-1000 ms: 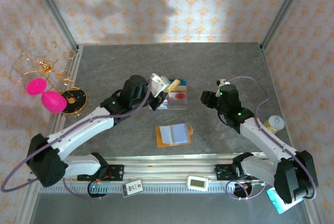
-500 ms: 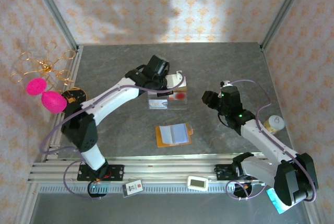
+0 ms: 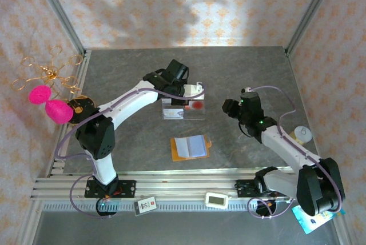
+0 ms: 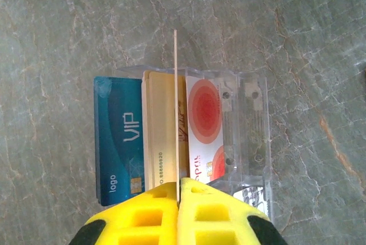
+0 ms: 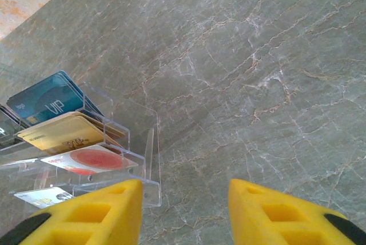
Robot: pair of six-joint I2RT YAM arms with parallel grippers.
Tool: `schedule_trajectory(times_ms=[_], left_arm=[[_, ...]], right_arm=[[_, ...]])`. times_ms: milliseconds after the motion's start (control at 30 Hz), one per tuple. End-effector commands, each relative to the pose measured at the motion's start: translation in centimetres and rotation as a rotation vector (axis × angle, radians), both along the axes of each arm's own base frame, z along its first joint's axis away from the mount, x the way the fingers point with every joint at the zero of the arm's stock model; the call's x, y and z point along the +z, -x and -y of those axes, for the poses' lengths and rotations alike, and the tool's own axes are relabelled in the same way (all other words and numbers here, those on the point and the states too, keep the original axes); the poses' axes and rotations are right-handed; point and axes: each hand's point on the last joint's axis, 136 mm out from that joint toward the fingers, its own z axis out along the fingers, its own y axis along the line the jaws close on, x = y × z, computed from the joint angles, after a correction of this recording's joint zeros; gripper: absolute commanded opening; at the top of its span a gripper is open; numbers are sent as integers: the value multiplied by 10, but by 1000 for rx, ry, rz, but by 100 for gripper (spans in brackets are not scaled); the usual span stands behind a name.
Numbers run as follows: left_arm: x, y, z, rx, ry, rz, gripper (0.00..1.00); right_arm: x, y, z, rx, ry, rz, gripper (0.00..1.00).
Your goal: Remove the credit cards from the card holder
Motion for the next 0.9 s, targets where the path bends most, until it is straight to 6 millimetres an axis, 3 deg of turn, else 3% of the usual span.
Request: schedule_trajectory(times_ms=[0,267,567,633,867], left_arm=[[-11,-8,2,-9,1,6,0],[-20,-24,5,33,-10,11,0],[-14,-36,2,87,-27,33,0],[-26,-39,1,98,-48,17,0],[-34,-37,3,92,-65,12,0]], right_arm=[[13,-11,5,-21,29,31,43],[16,-13,6,-22,31,40,43],[18,-15,6,-19,34,46,43],[18,-15,5,-16,35,47,43],[17,-14,6,-15,36,45,43]])
